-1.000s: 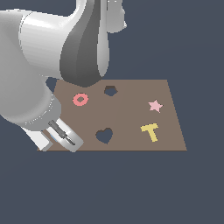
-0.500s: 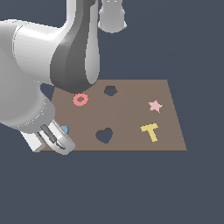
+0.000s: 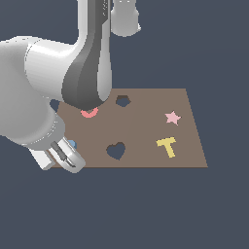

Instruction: Insert a designated object into the corresponding slot on a board.

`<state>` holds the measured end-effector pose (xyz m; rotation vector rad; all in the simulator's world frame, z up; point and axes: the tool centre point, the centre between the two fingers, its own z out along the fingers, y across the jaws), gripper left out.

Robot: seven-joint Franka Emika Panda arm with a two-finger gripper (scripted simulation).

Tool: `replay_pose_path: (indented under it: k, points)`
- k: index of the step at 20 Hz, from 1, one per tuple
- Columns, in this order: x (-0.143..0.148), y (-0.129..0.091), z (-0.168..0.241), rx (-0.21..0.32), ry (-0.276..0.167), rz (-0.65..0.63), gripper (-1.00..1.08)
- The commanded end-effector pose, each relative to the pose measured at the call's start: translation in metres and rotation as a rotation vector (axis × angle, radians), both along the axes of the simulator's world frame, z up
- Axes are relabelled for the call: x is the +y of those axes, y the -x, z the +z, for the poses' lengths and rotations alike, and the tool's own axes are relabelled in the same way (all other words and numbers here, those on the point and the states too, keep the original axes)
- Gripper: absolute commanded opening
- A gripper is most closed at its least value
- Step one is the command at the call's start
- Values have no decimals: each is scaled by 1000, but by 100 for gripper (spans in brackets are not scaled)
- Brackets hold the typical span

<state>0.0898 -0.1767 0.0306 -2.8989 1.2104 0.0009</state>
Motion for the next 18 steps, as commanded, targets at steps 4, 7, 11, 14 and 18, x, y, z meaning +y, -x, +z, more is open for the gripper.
replay_pose_path:
  k: [4, 7, 11, 14, 18]
  points:
    - [0, 0, -1, 0, 0, -1, -100]
    - [0, 0, -1, 0, 0, -1, -100]
    - [1, 0, 0, -1, 0, 1, -100]
    - [10, -2, 1, -1, 0, 18, -100]
    - [40, -6, 3, -1, 0, 71, -100]
